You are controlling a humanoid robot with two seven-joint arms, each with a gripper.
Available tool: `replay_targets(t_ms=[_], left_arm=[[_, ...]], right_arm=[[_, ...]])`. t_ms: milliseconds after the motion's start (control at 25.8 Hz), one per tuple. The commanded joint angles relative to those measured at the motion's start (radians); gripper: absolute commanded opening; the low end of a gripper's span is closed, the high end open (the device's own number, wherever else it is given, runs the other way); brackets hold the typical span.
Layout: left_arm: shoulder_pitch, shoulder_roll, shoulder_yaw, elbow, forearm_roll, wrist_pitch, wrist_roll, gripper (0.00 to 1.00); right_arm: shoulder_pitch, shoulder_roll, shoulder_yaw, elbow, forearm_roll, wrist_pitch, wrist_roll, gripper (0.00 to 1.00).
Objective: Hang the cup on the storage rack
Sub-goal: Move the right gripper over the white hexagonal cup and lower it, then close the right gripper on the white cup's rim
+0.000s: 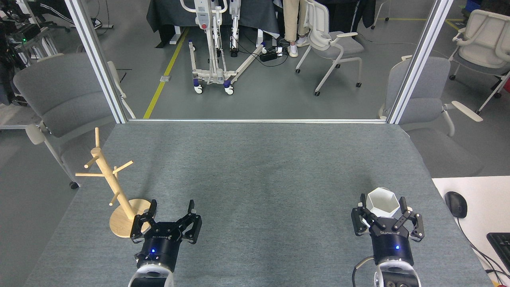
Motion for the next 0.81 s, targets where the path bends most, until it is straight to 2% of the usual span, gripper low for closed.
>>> replay_targets(t_ms=[0,542,774], left_arm=[[-0.008,-0.001,0.000,0.006,0.000,-0.001,-0.003,0.99],[-0.024,-0.001,-0.049,0.022,0.002,-0.013,-0.003,0.99],[-0.036,0.000,-0.063,0.022,0.002,-0.011,-0.006,0.99]], right_arm=[[0.001,-0.038,-0.011,0.055,-0.014,-0.006,-0.001,1.00],[-0.001,-0.042,-0.025,0.150,-0.027,-0.021,0.002,1.00],[-0.001,-0.044,-0.031,0.169,-0.030,-0.027,0.081,1.00]])
